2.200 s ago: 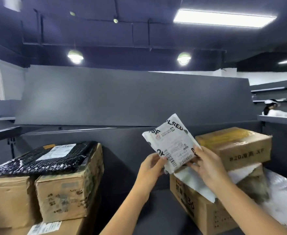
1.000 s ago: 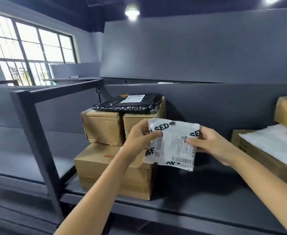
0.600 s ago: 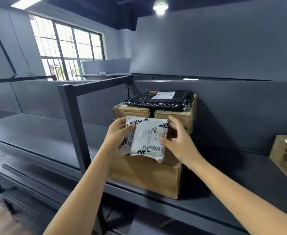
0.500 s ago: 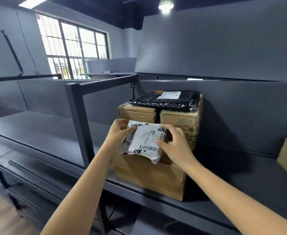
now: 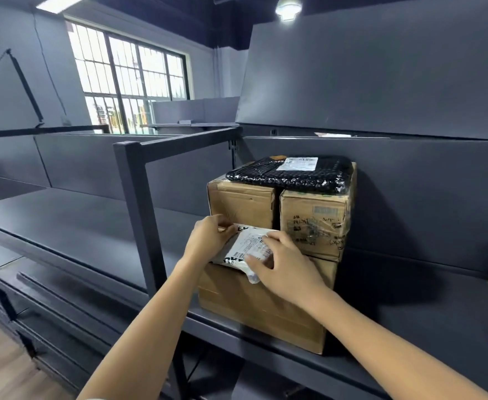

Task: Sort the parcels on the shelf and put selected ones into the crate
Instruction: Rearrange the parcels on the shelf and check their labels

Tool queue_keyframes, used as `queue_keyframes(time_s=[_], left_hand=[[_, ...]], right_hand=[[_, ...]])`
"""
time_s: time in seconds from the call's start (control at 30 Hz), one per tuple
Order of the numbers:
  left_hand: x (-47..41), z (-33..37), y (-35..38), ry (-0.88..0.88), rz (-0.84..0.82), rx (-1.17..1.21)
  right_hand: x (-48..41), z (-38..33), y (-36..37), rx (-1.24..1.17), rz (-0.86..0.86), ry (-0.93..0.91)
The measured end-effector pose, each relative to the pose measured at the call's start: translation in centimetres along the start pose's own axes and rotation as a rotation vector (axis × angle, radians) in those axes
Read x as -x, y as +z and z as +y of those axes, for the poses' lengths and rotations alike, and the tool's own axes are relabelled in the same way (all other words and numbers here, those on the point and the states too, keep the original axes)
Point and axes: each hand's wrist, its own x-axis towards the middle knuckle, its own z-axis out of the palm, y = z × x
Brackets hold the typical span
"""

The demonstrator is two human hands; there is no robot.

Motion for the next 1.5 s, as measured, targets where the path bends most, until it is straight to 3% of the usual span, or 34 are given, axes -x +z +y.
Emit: queue_keyframes(time_s=[0.17,0.33,0.47,0.7,0.77,0.87,1.13,1.3,1.5], left_hand=[[0.1,0.0,-0.5,-0.026,-0.043,-0.14],[0.4,0.7,-0.6,-0.037,-0.023,-0.205],[0.6,1.5,-1.1,-0.026,-0.006,-0.223],[0.7,3.4,-1.5,0.068,0.081,-0.181],[1.1,3.3,-1.2,0.023,0.059,-0.225],[1.8,2.6,-1.2,0.007,0.137,-0.173],[3.0,10.8,-2.8,0.401,0.389,0.004],[5.3,20.2,2.3,0.732,0.263,0.109],[8.1,28.7,11.7,0.746,-0.136,0.31]], right_hand=[[-0.3,-0.2,-0.2,0.332,-0.095,-0.042],[-1.2,-0.1,0.1,0.347,-0.073,-0.049],[-0.9,0.3,0.2,0.207,-0.071,-0.038],[0.0,0.8,-1.7,0.161,0.159,-0.195],[0.3,1.0,-1.7,0.251,0.134,-0.266],[0.8,1.3,-1.6,0.182,0.118,-0.244],[1.6,3.1,-5.2,0.16,0.402,-0.223],[3.8,6.1,-10.9,0.273,0.454,-0.052],[10.5,14.4,-17.1,0.448,0.513,0.299]])
